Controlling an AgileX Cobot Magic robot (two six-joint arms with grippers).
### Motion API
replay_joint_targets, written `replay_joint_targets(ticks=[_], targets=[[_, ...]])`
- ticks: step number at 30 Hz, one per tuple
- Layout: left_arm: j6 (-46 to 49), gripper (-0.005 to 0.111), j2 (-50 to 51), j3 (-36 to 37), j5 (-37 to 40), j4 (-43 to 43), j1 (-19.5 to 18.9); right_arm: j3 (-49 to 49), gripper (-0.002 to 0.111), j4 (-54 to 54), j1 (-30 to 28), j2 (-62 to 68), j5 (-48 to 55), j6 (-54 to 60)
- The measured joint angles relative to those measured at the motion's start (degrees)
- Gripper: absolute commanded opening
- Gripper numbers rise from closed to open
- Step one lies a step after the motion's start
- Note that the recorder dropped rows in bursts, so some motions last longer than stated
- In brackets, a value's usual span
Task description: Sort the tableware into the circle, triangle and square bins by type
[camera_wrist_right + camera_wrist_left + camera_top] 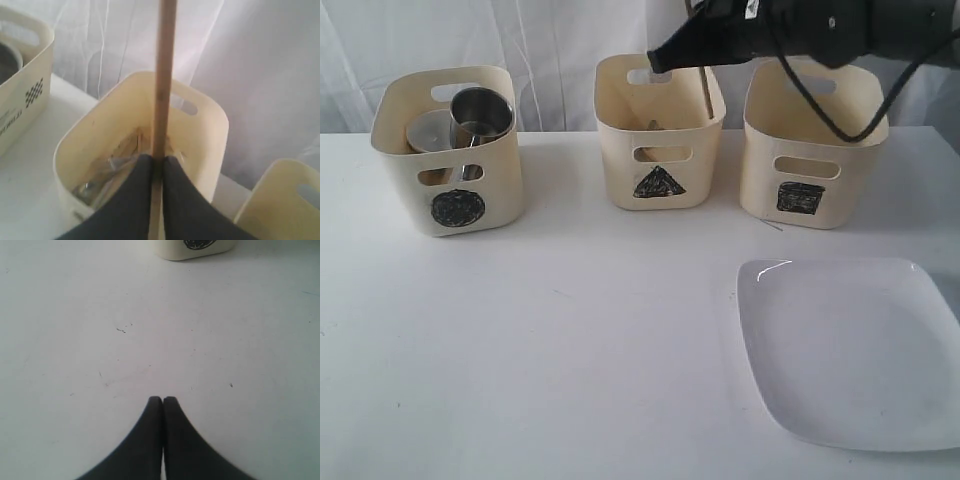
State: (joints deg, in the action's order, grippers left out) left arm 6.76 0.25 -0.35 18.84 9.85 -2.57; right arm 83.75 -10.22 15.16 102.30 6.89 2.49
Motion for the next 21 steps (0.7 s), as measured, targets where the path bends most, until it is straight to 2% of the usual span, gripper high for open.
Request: replay_joint_targets(ticks=[3, 7, 10, 13, 18, 21], targets=[[0.00, 0.000, 0.00, 0.00, 0.00, 0.00, 0.00, 0.00, 0.000, 0.10, -1.58, 5.01, -11.35, -2.10], [0.00, 0.000, 0.00, 0.00, 0.00, 0.00, 0.00, 0.00, 0.000, 0.81, -2.60, 12.07, -31.51, -2.81], [0.00, 0.000, 0.00, 0.00, 0.00, 0.00, 0.00, 0.68, 0.000, 1.59, -2.60, 16.73, -41.51, -2.49], [0.00, 0.000, 0.00, 0.00, 0.00, 0.00, 0.00, 2.33, 0.007, 2.24, -2.60, 20.29, -43.99, -2.49], [0.00, 0.000, 0.00, 0.00, 0.00, 0.00, 0.00, 6.61, 0.031, 2.60, -3.60, 24.87, -42.93, -3.17], [0.00, 0.000, 0.00, 0.00, 0.00, 0.00, 0.00, 8.05, 0.034, 2.60, -4.14, 25.25, -40.07, -6.17]])
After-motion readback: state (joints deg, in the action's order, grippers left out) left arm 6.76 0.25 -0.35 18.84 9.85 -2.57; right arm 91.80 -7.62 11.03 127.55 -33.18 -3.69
